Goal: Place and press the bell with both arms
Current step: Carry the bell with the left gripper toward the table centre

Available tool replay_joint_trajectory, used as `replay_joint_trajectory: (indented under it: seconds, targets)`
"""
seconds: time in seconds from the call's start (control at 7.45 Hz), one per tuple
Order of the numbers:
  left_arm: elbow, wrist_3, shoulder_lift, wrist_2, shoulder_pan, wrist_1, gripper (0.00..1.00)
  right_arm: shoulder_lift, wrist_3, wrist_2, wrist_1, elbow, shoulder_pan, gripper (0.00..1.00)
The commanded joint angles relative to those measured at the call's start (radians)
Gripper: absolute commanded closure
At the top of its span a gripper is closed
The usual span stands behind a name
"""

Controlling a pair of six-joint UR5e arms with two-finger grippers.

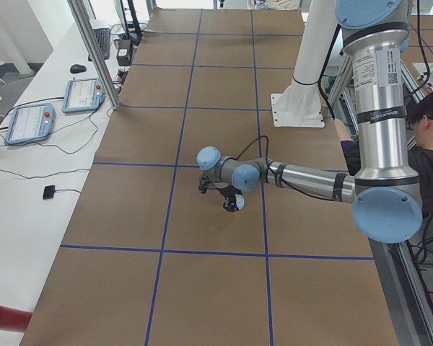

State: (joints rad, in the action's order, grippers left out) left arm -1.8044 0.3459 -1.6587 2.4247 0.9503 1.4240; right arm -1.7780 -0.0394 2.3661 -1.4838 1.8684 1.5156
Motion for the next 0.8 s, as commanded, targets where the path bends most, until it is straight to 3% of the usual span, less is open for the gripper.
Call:
replay_joint_trajectory:
  seconds: [0.0,0.27,0.67]
  targets:
    - [0.051,0.057,-0.23,0.001,-0.002,-0.17,0.55,0.0,0.0,-0.001,-0.001,-0.002,0.0,0.0]
    - [0.208,0.193,-0.471,0.007,-0.022,-0.197,0.54,0.0,0.0,-0.001,0.0,-0.002,0.0,0.0]
    - [0.544,0.399,-0.811,0.005,-0.119,-0.151,0.54,0.003,-0.004,-0.001,0.0,-0.002,0.0,0.0]
